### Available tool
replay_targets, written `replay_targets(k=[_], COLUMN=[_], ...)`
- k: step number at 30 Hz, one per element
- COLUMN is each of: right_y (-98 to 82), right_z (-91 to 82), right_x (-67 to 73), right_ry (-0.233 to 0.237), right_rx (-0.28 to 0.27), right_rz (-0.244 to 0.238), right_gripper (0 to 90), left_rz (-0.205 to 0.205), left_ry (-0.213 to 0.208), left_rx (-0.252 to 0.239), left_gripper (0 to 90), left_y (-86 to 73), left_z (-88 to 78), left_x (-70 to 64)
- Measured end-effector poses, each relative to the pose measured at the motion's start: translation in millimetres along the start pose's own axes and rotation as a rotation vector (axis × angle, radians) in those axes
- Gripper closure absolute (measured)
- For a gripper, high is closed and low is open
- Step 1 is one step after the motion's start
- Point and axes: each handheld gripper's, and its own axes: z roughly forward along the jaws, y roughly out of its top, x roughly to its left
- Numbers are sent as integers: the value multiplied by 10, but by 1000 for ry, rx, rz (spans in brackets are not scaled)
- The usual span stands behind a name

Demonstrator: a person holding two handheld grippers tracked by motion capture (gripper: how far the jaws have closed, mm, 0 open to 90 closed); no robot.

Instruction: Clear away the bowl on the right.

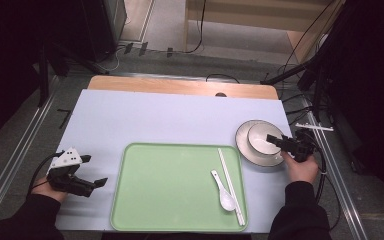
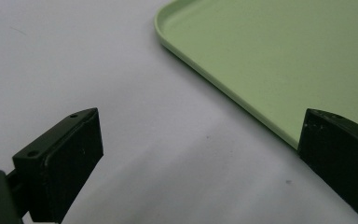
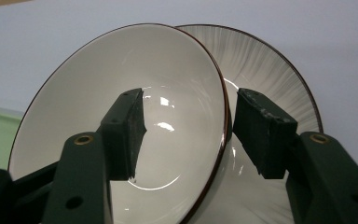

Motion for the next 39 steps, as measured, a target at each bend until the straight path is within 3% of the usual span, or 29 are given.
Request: replay_targets(k=[2,10,18,25,35,39], right_y=[-4,-24,-25,-22,-11,-10], right_z=[14,67,85,87,47,12], right_x=[-2,-2,-66,-77,-142,-177], right_ry=[10,-27,-26,-28,14,0], right_rx=[-1,-11,-3,-3,2,-1], right_rz=[13,2,54,76,136,152], right_gripper=[484,587,735,778,780,782], left_rz=[1,-1,2,1,1,-1], left_ry=[0,1,2,-1,-1,6], left_rx=[1,2,5,8,4,2], left_gripper=[0,0,0,0,0,0], left_y=[0,-7,-8,-7,-8,-7], left_z=[-1,-2,0,6,4,-4], left_x=[0,-3,-6,-4,-3,-1])
